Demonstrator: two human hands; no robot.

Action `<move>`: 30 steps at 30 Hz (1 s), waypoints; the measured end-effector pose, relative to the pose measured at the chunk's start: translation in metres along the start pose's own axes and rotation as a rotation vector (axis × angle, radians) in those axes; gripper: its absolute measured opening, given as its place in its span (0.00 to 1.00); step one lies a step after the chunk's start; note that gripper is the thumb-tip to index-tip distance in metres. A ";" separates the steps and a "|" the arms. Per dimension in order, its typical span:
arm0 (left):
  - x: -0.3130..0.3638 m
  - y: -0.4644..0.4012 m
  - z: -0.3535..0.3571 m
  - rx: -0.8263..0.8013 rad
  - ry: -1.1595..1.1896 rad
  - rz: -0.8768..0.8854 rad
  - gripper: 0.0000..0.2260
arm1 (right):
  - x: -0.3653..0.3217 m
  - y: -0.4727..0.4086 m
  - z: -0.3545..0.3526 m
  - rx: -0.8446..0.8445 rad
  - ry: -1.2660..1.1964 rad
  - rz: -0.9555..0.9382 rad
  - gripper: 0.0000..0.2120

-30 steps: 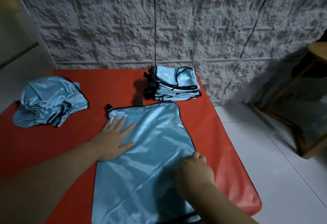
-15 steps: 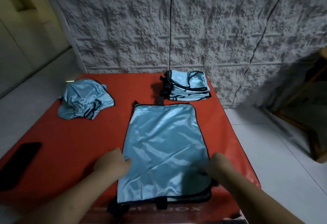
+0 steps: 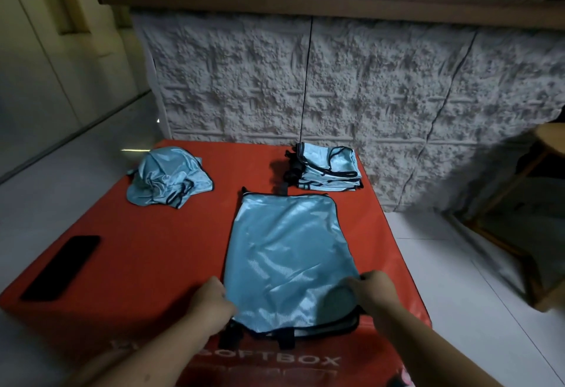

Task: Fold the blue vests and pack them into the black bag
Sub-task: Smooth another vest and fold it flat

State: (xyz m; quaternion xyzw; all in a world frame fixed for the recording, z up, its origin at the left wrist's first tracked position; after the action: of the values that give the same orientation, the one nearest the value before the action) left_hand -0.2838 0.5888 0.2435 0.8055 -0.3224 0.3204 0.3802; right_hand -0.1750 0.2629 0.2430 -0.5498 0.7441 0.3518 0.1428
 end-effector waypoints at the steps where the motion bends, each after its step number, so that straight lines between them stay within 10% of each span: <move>1: -0.002 -0.001 -0.001 -0.005 0.082 -0.026 0.12 | 0.002 -0.002 0.000 -0.012 -0.031 0.013 0.17; 6: -0.004 0.001 -0.004 -0.099 0.293 -0.144 0.12 | 0.005 -0.008 -0.002 -0.039 -0.172 0.021 0.25; 13: 0.011 0.008 -0.014 -0.242 0.110 0.140 0.10 | -0.017 0.009 -0.012 -0.055 -0.205 -0.092 0.11; 27: 0.013 0.018 -0.033 -0.573 0.316 -0.218 0.16 | -0.009 0.026 -0.039 -0.649 -0.217 0.020 0.08; 30: 0.031 0.009 -0.029 -0.532 0.507 -0.301 0.05 | -0.023 0.012 -0.040 -0.661 -0.365 0.056 0.11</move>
State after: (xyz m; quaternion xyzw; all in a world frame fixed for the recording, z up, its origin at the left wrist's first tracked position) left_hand -0.2805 0.5999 0.2855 0.6123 -0.1686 0.3551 0.6860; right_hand -0.1709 0.2540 0.2897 -0.4738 0.5677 0.6687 0.0783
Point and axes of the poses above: each hand's wrist, its own y-axis away from the middle knuckle, its own z-axis out of the palm, x = y × z, the point moved 4 cm from there along -y, towards the middle knuckle, and after that the axes turned 11 degrees about y, right-handed, at the moved point
